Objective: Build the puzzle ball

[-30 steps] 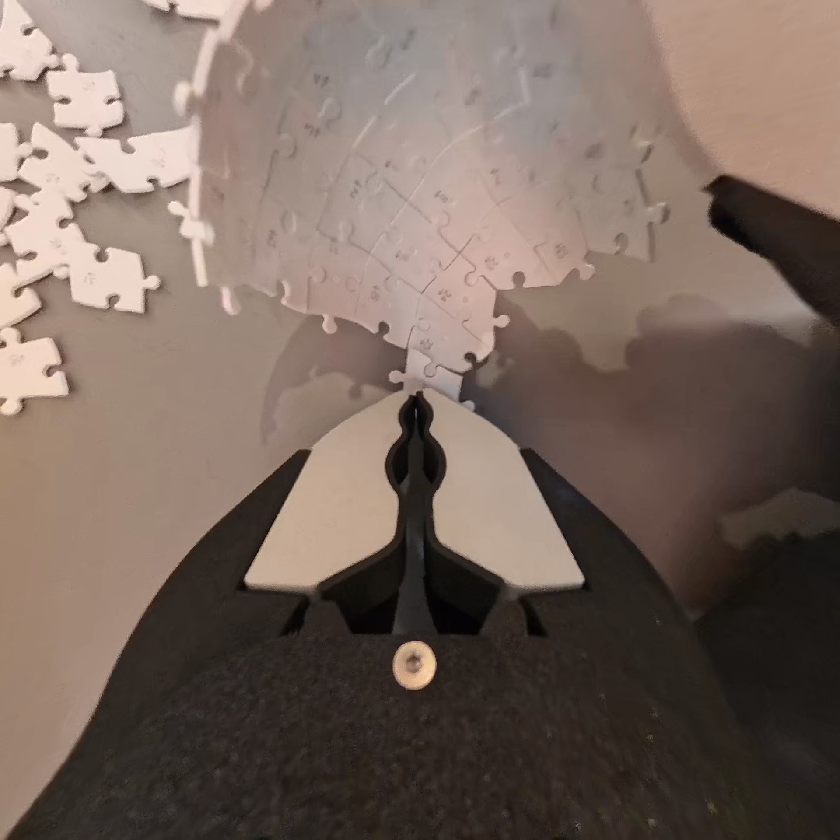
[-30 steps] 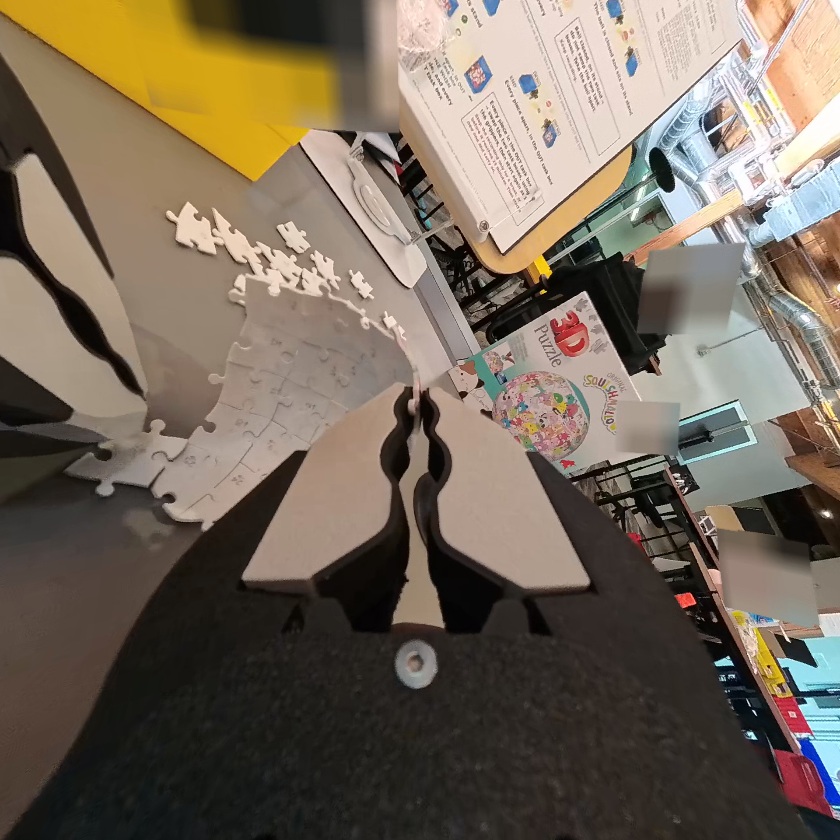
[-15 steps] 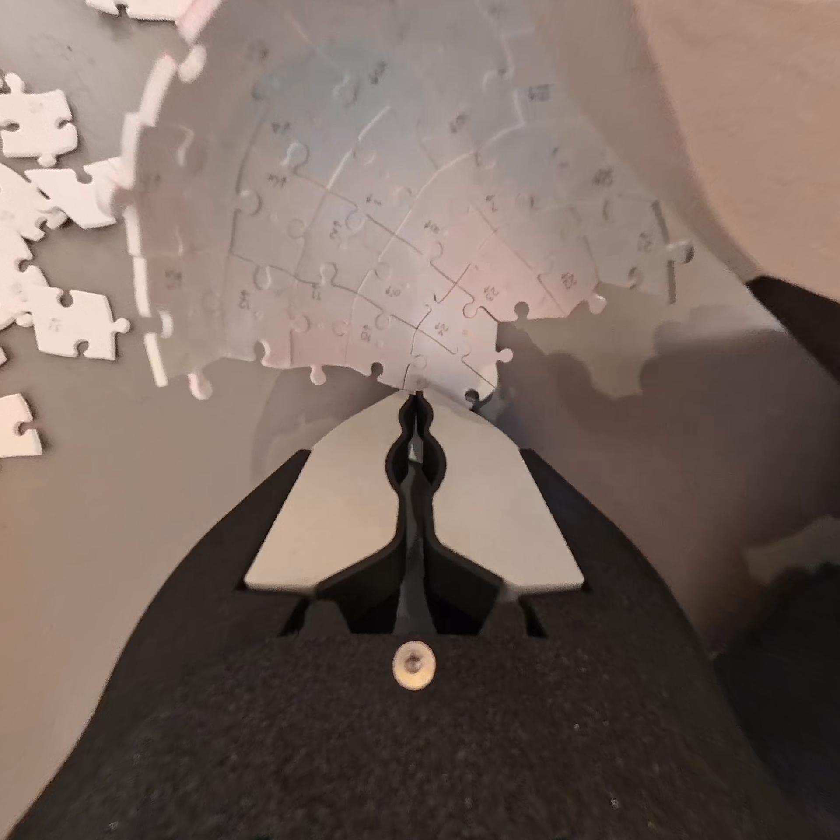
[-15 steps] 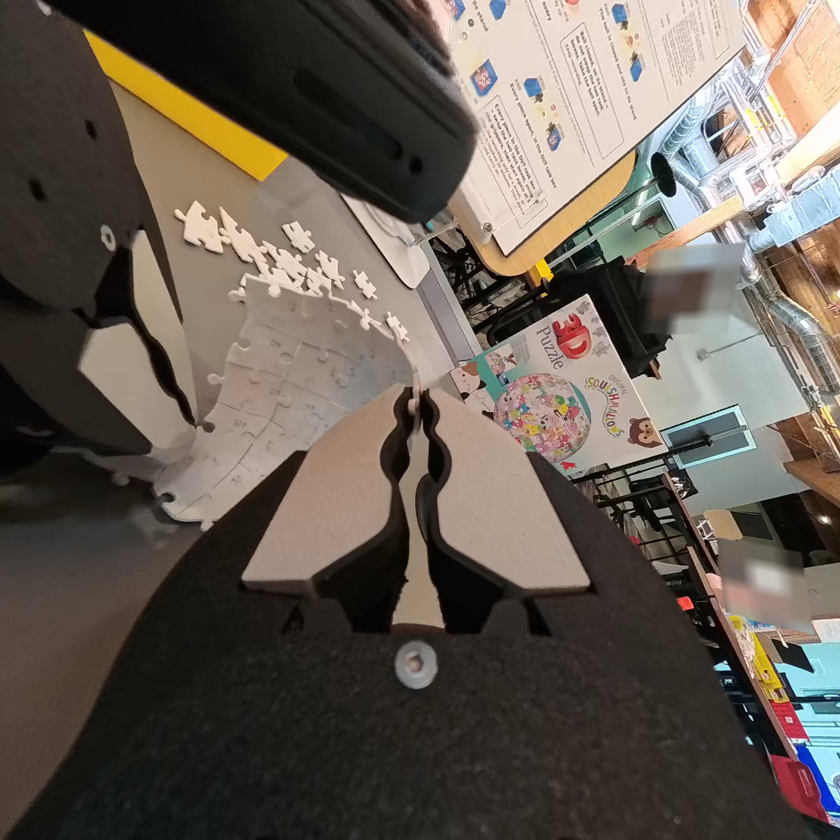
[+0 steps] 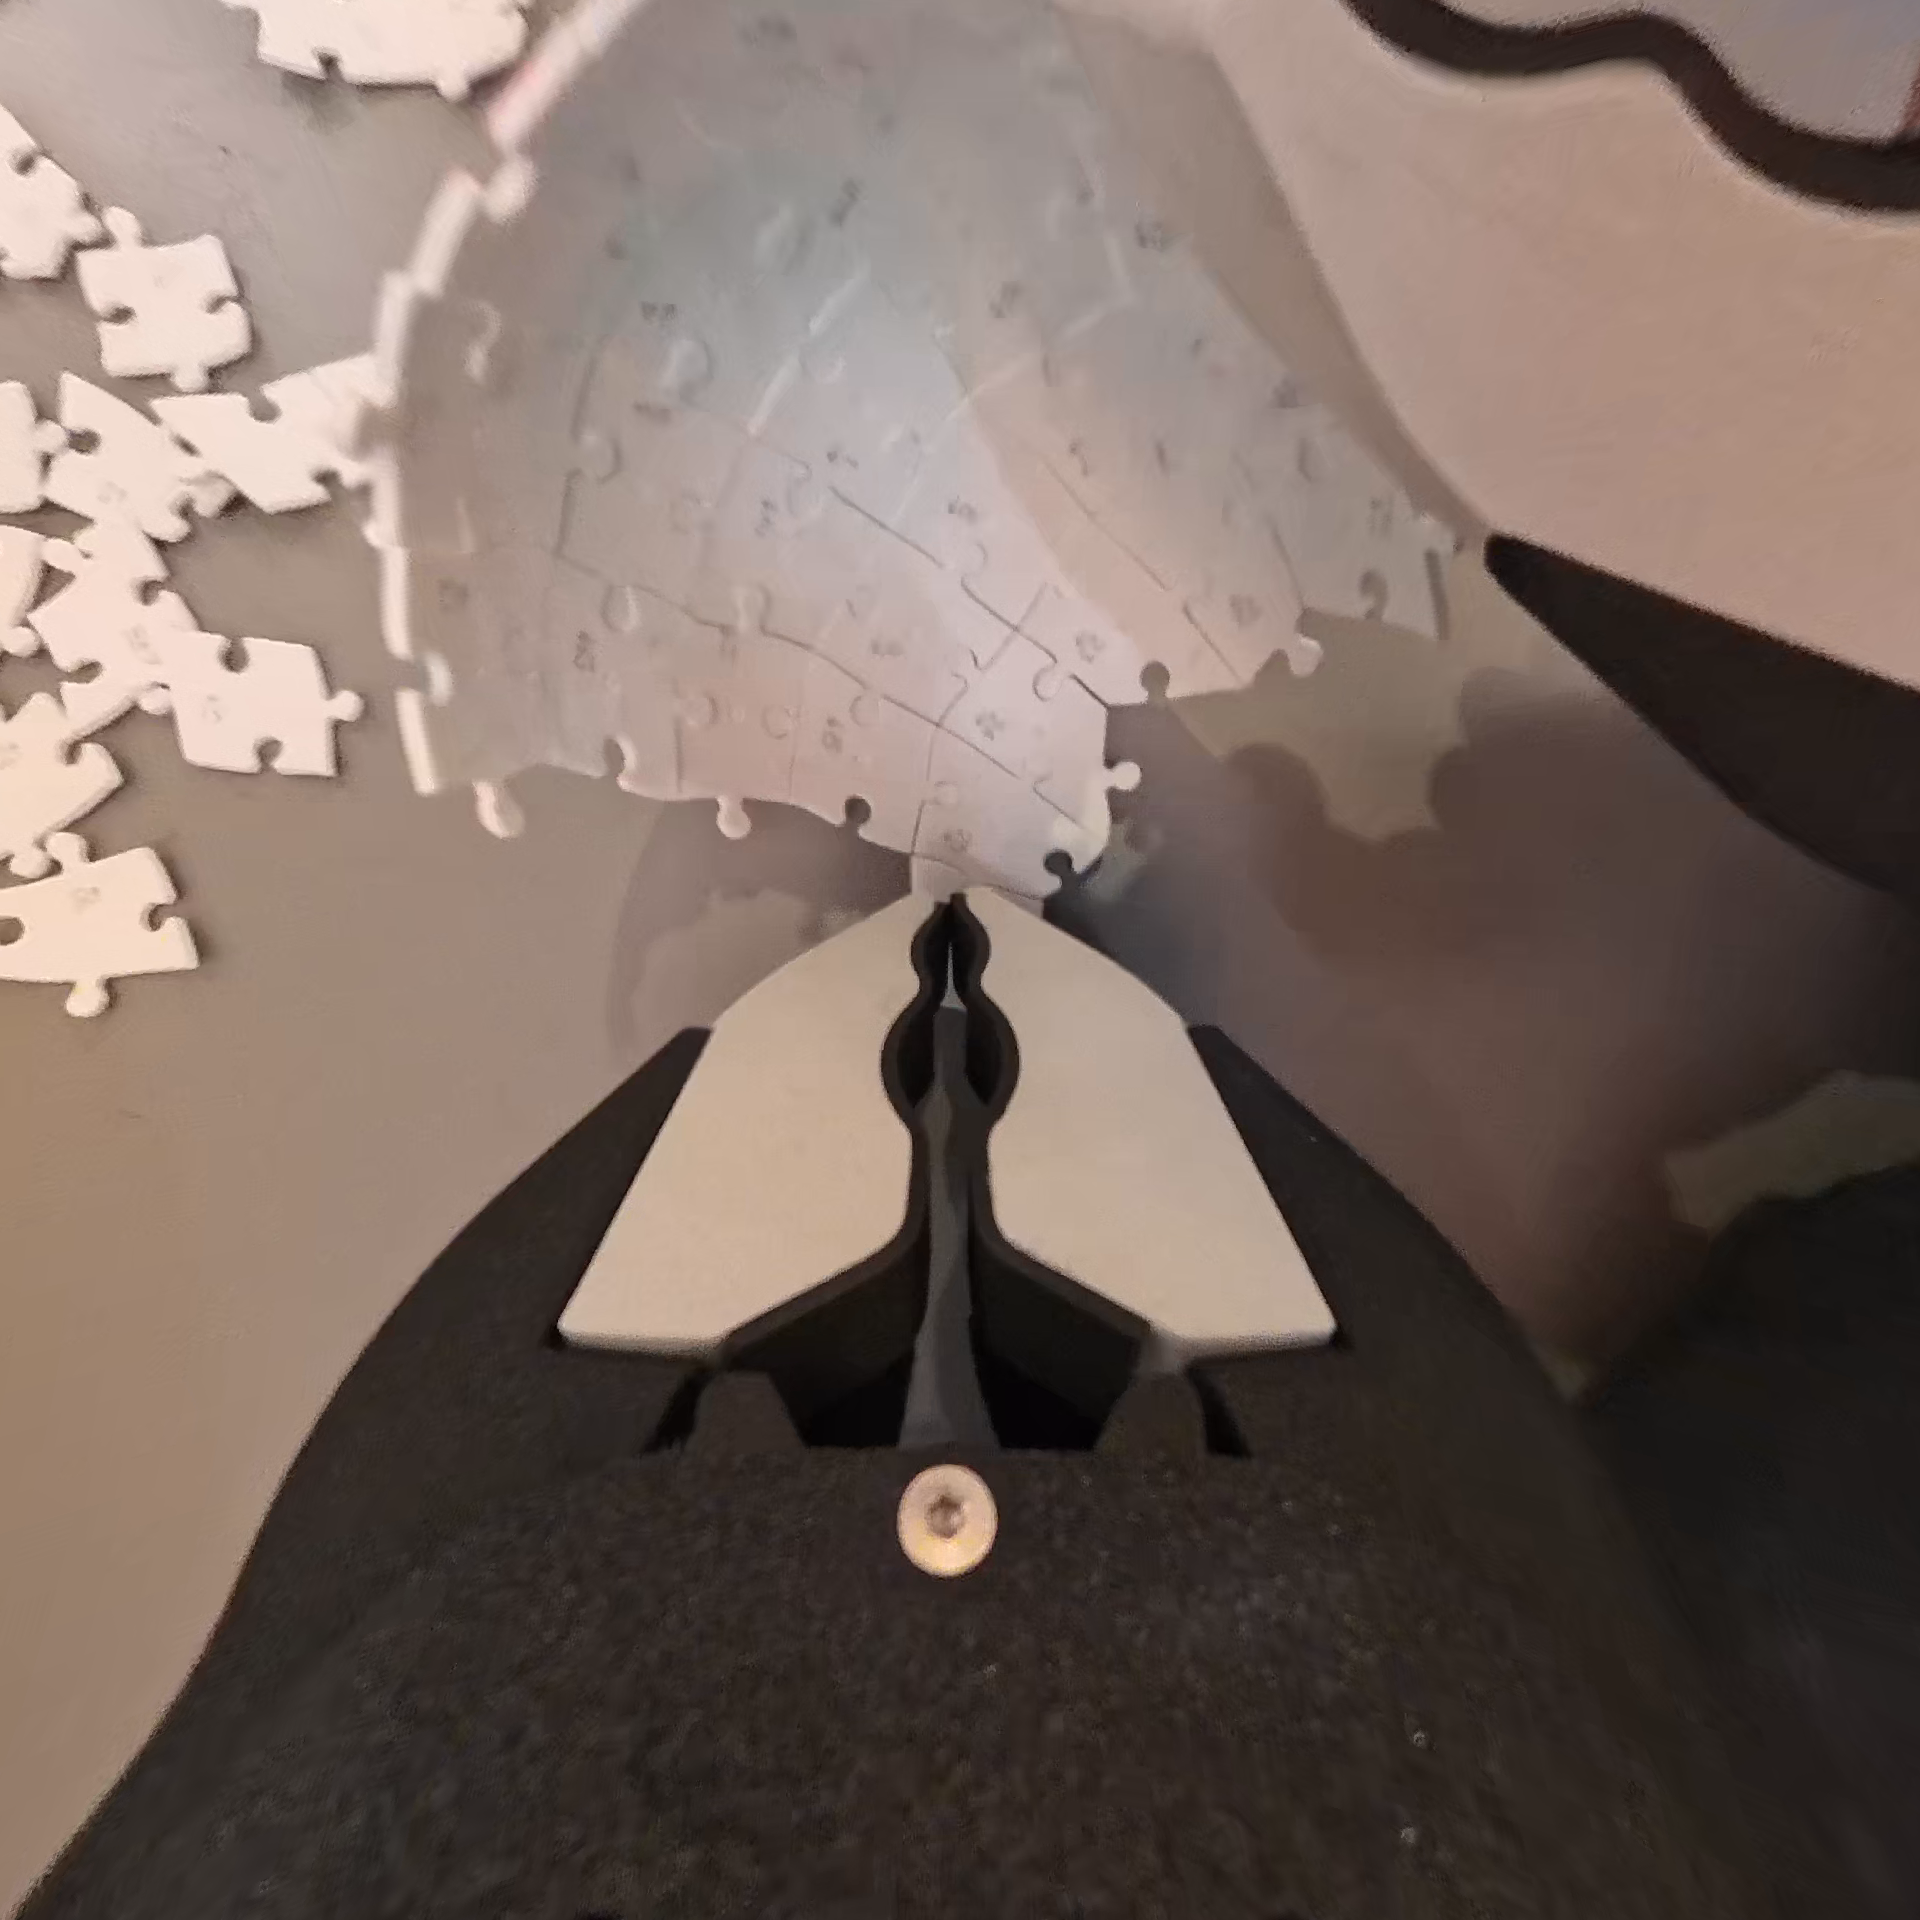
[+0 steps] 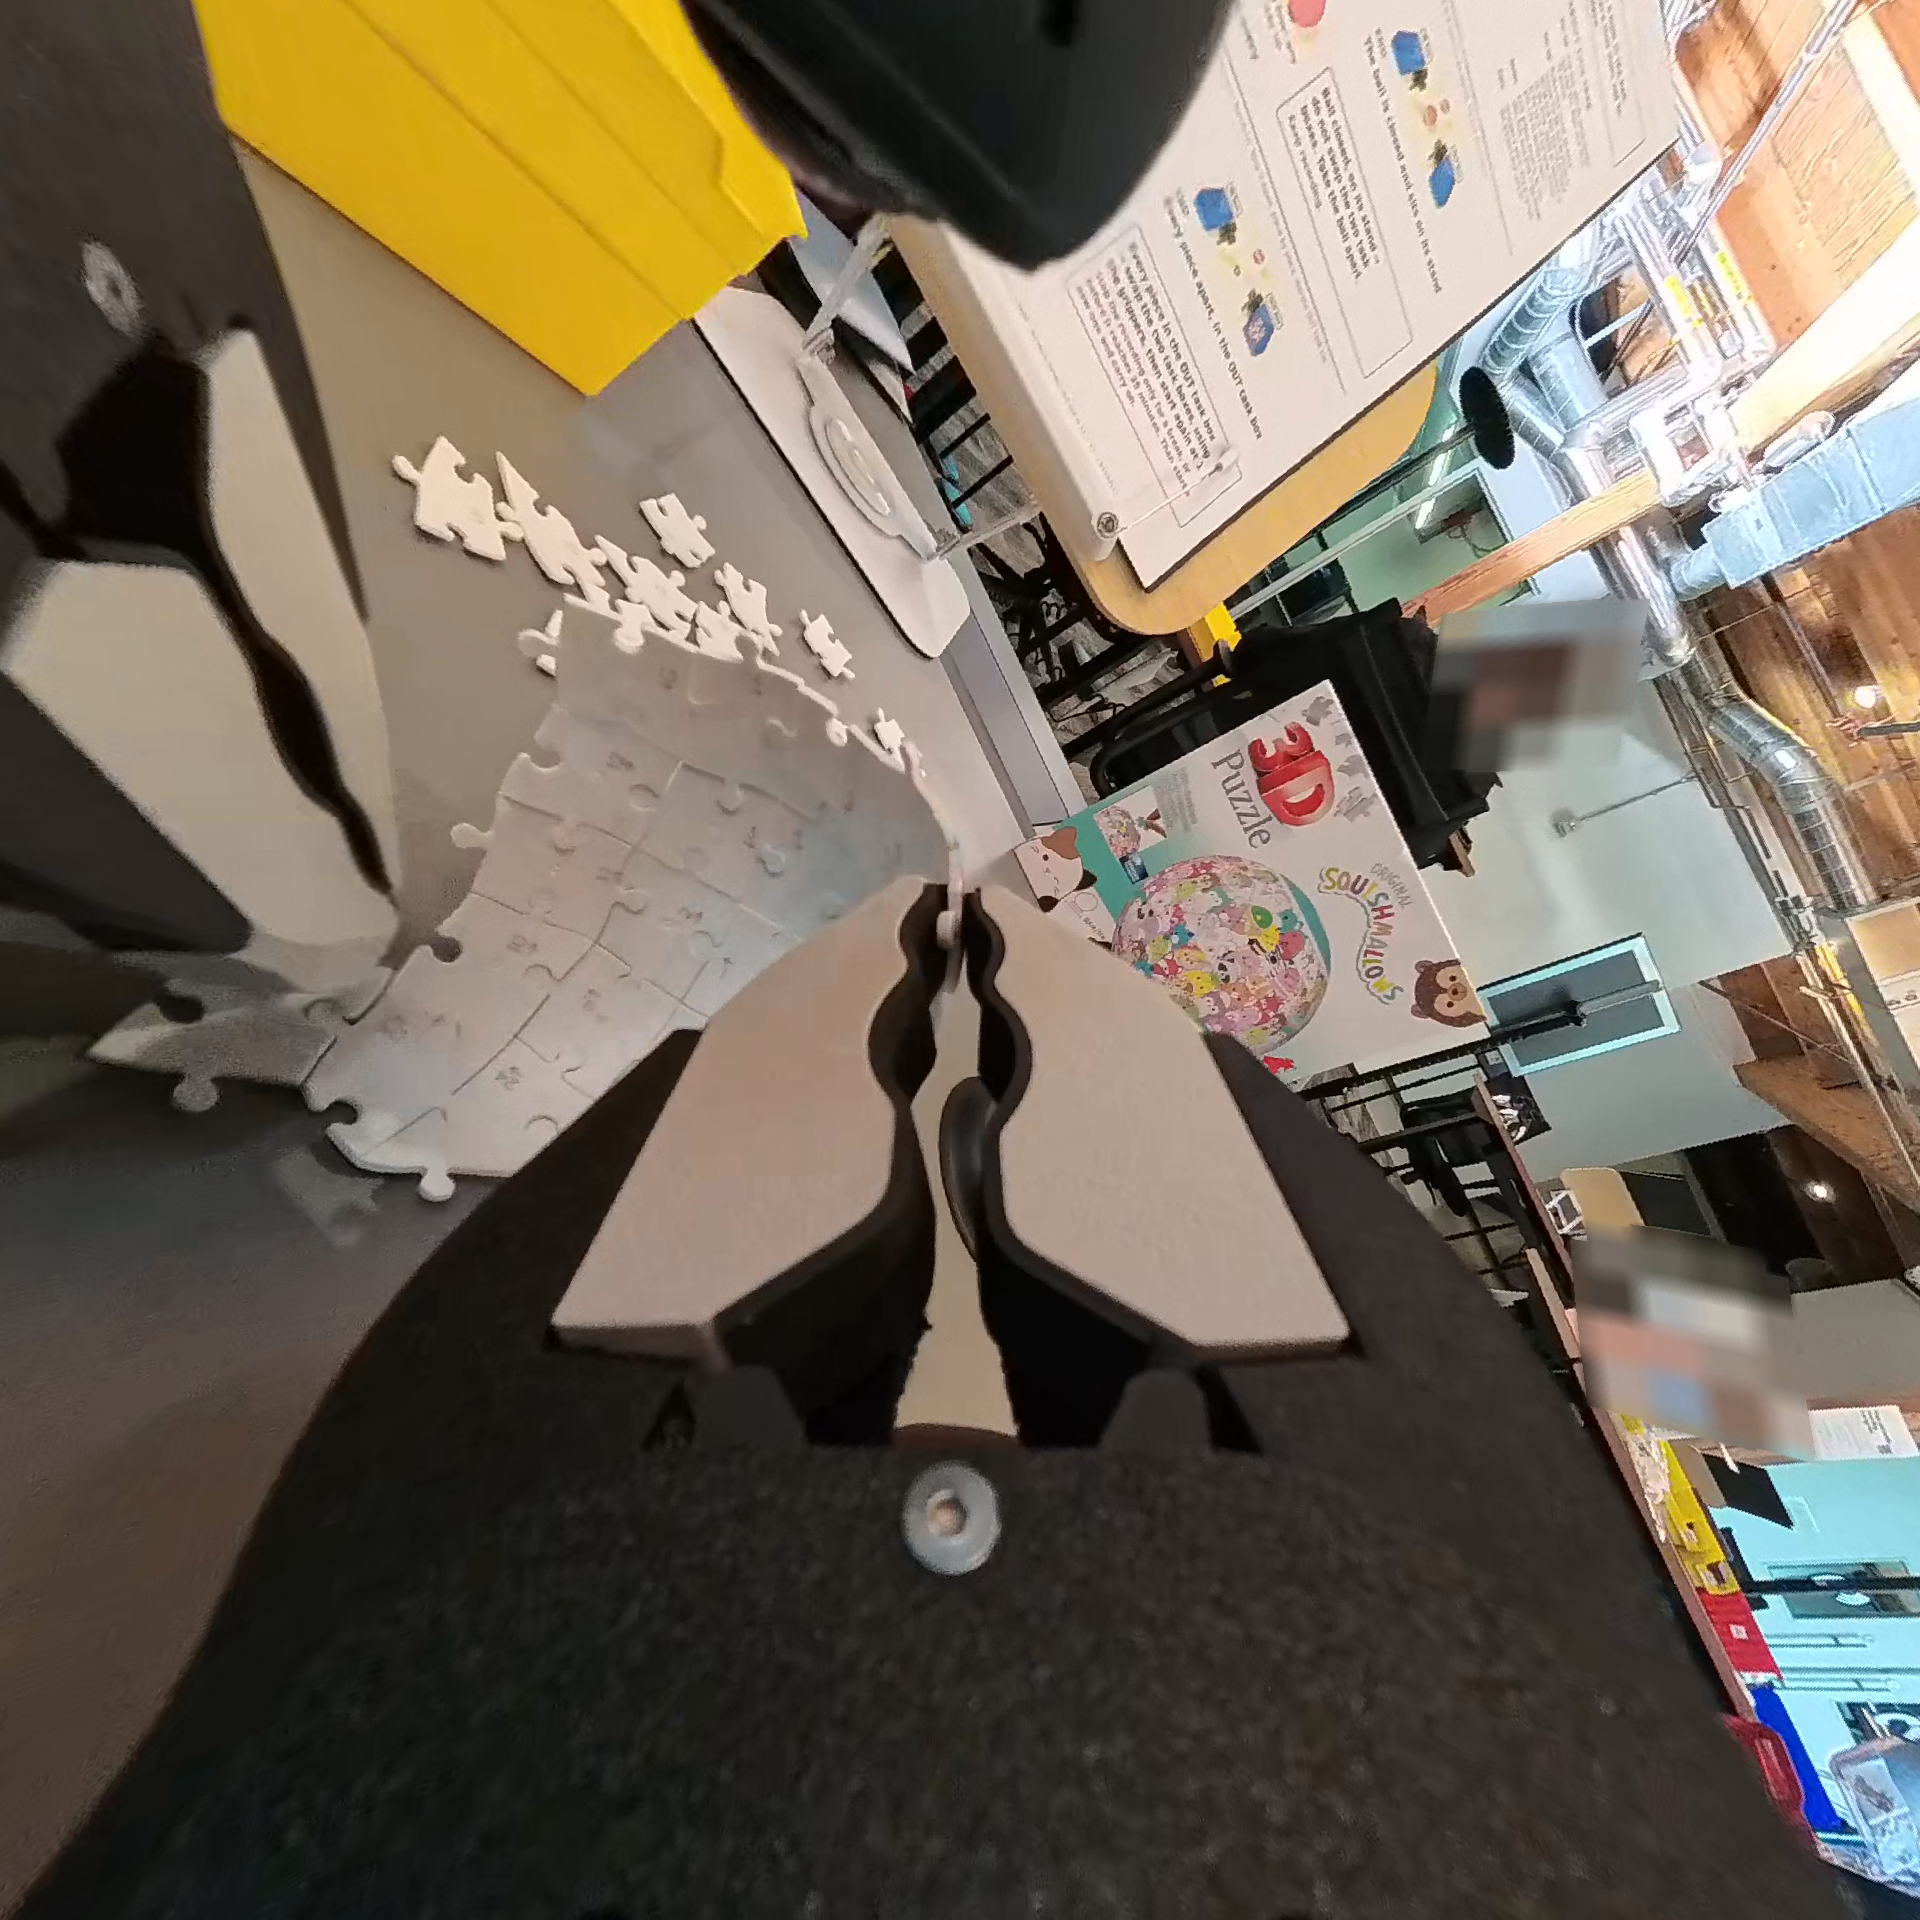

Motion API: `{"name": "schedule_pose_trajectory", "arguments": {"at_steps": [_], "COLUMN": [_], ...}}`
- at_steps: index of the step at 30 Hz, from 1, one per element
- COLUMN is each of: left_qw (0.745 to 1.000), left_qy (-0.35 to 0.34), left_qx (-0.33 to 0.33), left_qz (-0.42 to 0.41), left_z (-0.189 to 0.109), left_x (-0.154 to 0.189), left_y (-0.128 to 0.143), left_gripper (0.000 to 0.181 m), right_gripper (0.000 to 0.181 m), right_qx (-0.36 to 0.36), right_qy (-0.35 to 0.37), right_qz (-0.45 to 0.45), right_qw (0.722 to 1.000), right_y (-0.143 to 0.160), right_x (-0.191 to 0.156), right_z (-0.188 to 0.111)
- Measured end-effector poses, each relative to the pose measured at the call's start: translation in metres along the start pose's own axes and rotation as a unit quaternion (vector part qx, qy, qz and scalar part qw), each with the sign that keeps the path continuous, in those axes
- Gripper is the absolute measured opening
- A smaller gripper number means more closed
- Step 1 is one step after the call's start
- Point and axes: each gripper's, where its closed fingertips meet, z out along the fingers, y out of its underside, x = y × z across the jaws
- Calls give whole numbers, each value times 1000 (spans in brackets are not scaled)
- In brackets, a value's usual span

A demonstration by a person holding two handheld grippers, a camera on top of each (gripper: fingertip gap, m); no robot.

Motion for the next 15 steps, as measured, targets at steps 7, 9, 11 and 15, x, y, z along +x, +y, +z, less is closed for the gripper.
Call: {"name": "schedule_pose_trajectory", "arguments": {"at_steps": [7,9,11,15], "left_qw": [1000,1000,1000,998], "left_qy": [4,5,11,19], "left_qx": [-18,-17,-23,-32], "left_qz": [9,-3,-17,-45], "left_z": [9,11,13,14], "left_x": [8,6,6,5], "left_y": [7,5,5,3], "left_gripper": [0,0,0,0], "right_gripper": [3,3,3,3], "right_qx": [5,8,16,35], "right_qy": [0,2,4,7], "right_qz": [-5,-10,-15,-23], "right_qw": [1000,1000,1000,999], "right_y": [-2,-4,-7,-14], "right_x": [-1,-1,-1,-3], "right_z": [-2,-3,-4,-9]}}
